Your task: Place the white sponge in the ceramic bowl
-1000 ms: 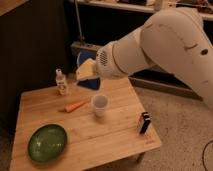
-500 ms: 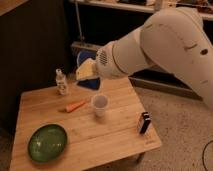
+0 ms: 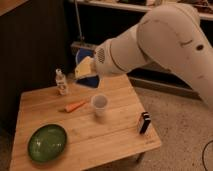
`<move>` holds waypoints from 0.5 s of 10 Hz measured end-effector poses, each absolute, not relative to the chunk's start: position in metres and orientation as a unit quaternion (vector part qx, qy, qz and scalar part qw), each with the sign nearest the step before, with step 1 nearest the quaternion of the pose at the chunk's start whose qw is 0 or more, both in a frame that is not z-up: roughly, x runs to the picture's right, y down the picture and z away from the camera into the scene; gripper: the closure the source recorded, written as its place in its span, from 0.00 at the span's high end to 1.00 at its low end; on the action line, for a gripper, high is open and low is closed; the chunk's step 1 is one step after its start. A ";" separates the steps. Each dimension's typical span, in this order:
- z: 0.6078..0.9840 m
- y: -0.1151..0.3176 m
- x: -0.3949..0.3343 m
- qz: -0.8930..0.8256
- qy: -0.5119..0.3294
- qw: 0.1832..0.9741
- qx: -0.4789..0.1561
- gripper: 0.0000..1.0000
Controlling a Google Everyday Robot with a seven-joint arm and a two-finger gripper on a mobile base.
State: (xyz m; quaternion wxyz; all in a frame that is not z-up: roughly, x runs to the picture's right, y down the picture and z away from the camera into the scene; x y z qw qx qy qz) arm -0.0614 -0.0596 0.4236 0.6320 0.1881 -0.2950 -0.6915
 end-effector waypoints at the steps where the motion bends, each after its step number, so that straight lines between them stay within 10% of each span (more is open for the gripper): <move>1: 0.423 -0.066 -0.074 -0.702 -0.291 0.622 0.189 0.19; 5: 0.409 -0.067 -0.145 -0.754 -0.281 0.565 0.183 0.19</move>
